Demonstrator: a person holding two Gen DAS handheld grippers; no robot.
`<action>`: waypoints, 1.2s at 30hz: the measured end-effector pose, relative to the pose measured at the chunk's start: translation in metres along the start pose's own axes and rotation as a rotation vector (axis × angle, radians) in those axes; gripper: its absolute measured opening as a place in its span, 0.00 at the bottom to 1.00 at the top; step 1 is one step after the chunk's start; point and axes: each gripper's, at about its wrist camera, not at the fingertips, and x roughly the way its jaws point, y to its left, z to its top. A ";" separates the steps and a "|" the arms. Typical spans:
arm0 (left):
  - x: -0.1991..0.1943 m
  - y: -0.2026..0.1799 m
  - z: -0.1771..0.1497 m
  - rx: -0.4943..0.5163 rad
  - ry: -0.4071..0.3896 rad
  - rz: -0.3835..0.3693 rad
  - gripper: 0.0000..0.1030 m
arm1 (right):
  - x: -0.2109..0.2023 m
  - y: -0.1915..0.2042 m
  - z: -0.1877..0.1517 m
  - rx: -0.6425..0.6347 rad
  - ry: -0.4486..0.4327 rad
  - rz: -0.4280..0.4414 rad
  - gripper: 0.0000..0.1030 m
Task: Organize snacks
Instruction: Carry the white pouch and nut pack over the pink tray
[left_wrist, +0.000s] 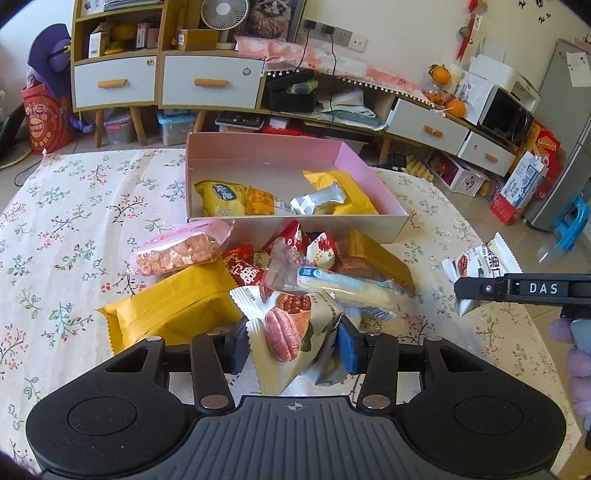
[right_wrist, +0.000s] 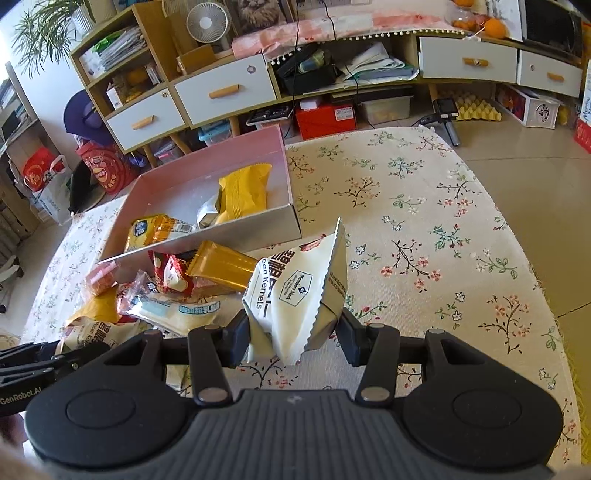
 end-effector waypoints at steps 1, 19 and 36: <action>-0.001 0.000 0.000 -0.004 -0.001 -0.004 0.43 | -0.001 0.000 0.000 -0.002 0.000 0.001 0.44; -0.013 -0.008 0.017 -0.038 -0.041 -0.046 0.43 | -0.005 0.026 0.017 -0.009 -0.020 0.055 0.44; 0.016 0.002 0.074 -0.014 -0.089 0.049 0.43 | 0.029 0.053 0.061 0.057 -0.035 0.118 0.45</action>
